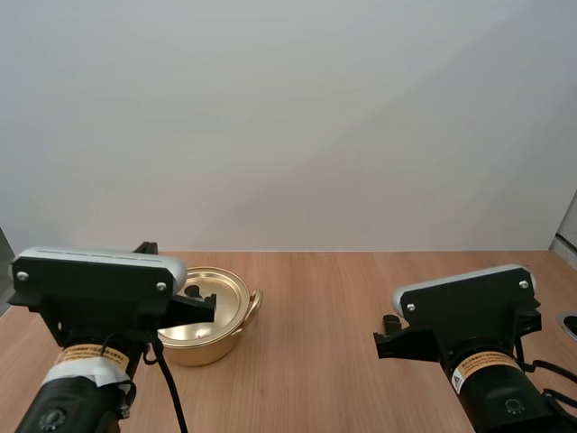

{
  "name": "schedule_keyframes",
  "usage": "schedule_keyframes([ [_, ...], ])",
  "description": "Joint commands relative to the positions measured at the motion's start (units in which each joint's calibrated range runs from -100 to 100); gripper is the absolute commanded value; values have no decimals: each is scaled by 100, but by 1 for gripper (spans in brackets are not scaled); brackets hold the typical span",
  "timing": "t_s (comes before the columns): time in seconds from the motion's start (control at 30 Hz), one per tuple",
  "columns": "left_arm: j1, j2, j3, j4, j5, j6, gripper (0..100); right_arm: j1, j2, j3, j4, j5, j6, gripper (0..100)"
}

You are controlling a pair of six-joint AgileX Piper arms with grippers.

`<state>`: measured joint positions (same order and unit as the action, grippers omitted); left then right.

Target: Open the pot, put the car inside, and close it

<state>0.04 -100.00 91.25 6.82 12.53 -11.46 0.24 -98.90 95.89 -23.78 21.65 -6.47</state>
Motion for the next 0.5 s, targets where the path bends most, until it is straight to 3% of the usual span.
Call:
schedule_keyframes([
  [0.0, -1, 0, -680, -5, -100, -1, 0, 1, -5, -666, 210, 8, 16, 0],
  [0.33, -1, 0, -1770, -55, 418, 18, 0, 1, -5, -2713, 668, 478, 6, 0],
  [0.47, -1, 137, -2448, -186, 1209, 40, 0, 1, 24, -3263, 1024, 1140, -346, 0],
])
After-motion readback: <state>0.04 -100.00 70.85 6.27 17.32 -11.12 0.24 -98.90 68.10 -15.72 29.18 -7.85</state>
